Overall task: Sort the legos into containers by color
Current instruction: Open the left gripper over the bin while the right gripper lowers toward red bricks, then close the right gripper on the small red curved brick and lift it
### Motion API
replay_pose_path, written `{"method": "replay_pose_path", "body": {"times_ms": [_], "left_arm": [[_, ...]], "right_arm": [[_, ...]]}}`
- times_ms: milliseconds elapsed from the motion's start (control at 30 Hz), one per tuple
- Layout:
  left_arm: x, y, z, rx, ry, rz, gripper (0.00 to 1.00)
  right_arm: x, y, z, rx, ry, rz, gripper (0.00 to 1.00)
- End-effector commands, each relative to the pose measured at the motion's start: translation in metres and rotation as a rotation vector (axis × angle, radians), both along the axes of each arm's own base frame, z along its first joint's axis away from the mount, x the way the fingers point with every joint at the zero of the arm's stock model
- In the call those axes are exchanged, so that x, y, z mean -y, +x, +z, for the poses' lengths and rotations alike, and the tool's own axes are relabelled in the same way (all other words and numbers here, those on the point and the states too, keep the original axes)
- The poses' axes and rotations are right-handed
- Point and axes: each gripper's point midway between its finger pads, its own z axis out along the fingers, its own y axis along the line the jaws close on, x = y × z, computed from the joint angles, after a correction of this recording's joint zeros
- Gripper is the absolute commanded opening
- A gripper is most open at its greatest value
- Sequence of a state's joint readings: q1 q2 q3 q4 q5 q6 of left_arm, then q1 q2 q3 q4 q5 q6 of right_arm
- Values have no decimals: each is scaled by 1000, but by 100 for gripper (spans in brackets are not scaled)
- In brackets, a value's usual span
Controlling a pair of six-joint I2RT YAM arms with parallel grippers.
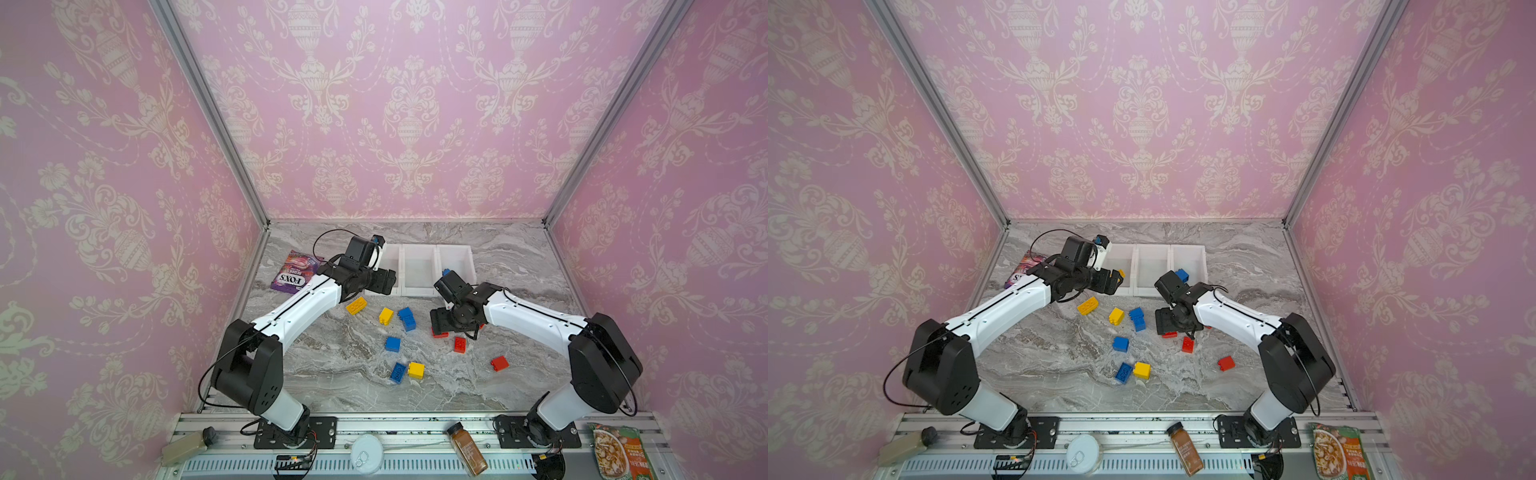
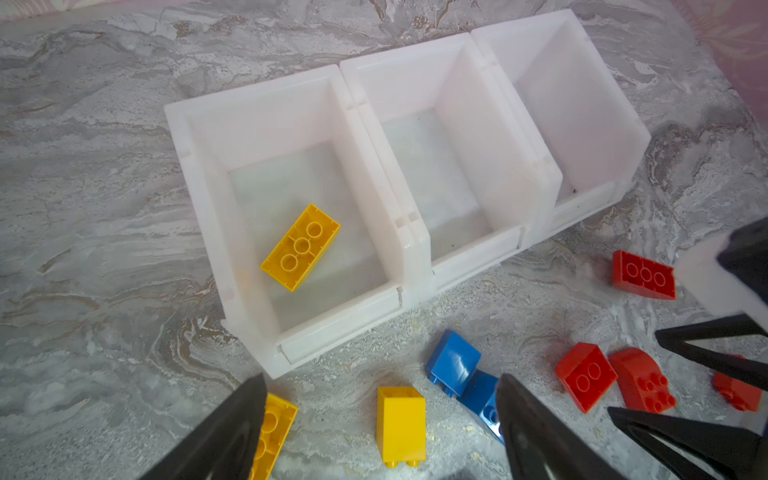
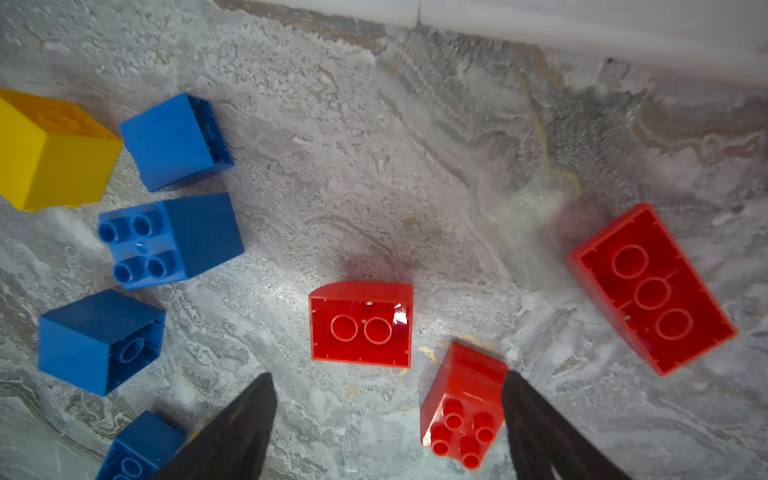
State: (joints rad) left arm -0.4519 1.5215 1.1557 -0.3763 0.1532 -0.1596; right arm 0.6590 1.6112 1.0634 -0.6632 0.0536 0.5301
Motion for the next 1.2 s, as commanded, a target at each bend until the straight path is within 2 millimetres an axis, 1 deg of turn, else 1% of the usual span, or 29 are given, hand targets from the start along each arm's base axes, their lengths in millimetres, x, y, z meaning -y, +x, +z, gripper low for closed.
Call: {"method": "replay_pose_path", "body": {"times_ms": [0,133,267,400,633,800,900,1033,1100,1167], "left_arm": [[-10,-10,14,14,-106,38,91],[-28,-19,17,12,-193,76,92],[-44,-26,9,-2,-197,108,92],[-51,-31,4,-6,-196,127,92],[-54,-30,1,-12,-197,130,92],[-52,-29,-2,-18,-199,128,92],[-52,-29,-3,-21,-199,127,92],[-53,-29,-2,-19,-196,127,92],[-53,-29,-1,-17,-195,128,92],[-53,-29,-2,-18,-195,128,92]], "right_arm": [[-3,4,-4,12,-45,10,83],[-8,6,-14,5,-63,19,80],[-15,9,-22,-4,-75,32,78],[-20,12,-26,-3,-91,36,77],[-18,16,-32,-3,-124,25,72],[-15,15,-36,-10,-138,14,66],[-15,15,-37,-15,-139,11,60],[-14,13,-37,-24,-144,11,59],[-14,12,-38,-29,-146,11,55],[-14,11,-39,-34,-146,13,53]]}}
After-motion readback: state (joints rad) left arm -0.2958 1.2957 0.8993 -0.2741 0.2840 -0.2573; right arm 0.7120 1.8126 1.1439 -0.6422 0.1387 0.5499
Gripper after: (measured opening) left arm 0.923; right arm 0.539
